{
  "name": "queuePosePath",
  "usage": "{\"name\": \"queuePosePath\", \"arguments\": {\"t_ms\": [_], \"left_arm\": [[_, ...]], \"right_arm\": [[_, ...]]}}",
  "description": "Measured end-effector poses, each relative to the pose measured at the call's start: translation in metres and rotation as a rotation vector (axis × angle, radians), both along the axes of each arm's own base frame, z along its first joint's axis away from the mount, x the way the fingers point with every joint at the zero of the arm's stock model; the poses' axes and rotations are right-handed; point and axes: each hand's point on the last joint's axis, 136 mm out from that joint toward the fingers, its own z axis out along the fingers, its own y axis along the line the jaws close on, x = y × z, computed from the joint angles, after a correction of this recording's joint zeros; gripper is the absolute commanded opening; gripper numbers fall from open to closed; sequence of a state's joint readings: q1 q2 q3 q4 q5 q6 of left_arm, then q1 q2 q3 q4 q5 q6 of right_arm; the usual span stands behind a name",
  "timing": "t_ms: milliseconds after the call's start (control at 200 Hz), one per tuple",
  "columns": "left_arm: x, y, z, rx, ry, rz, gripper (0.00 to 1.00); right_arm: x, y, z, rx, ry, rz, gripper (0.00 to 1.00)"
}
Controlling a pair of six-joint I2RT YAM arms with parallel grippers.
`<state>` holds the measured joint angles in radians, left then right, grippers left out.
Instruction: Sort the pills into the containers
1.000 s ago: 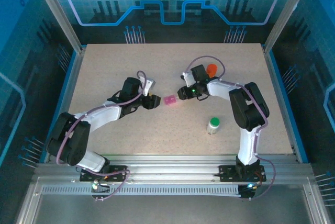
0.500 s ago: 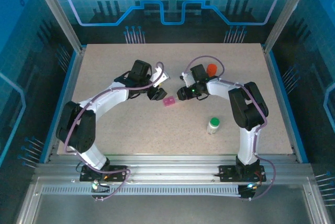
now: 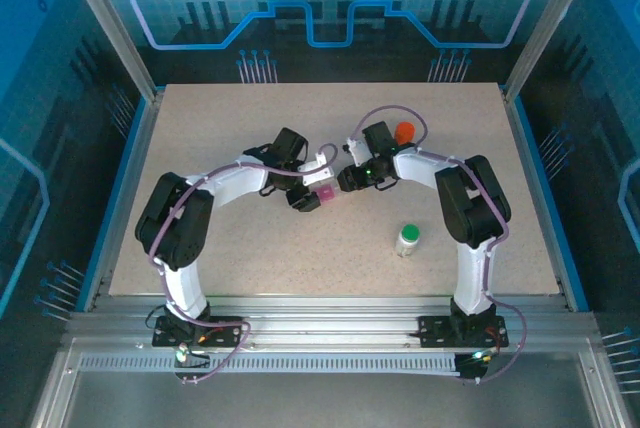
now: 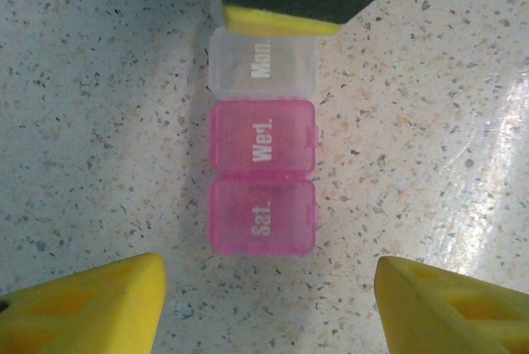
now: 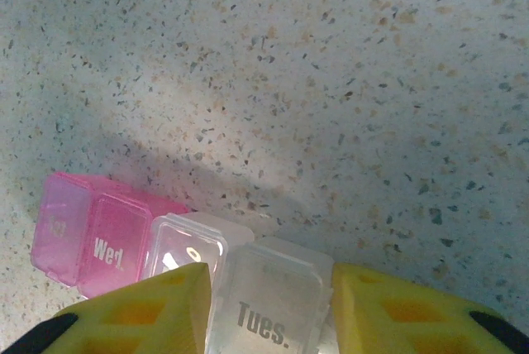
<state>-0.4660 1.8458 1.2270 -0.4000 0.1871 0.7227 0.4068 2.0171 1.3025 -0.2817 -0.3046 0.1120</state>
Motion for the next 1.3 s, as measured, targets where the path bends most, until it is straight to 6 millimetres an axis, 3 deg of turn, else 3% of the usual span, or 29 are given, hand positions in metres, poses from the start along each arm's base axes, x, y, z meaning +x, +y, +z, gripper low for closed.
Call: {"name": "queuePosePath", "arguments": {"t_ms": [285, 735, 846, 1151, 1301], "left_arm": [[0.005, 0.004, -0.023, 0.081, 0.004, 0.004, 0.7], [0.014, -0.003, -0.026, 0.098, -0.02, -0.018, 0.67], [0.012, -0.002, -0.029, 0.107, -0.014, -0.03, 0.57], [0.008, 0.0, -0.032, 0.13, 0.028, -0.046, 0.5], [0.011, 0.002, -0.023, 0.089, 0.115, -0.004, 0.36]], "right_arm": [[-0.001, 0.004, -0.001, 0.018, 0.019, 0.009, 0.43], [-0.001, 0.007, -0.002, 0.03, 0.032, 0.018, 0.43], [0.0, 0.008, -0.002, 0.031, 0.034, 0.019, 0.43], [-0.001, 0.007, -0.002, 0.026, 0.04, 0.018, 0.42], [0.002, 0.006, -0.002, 0.012, 0.036, 0.001, 0.42]]}}
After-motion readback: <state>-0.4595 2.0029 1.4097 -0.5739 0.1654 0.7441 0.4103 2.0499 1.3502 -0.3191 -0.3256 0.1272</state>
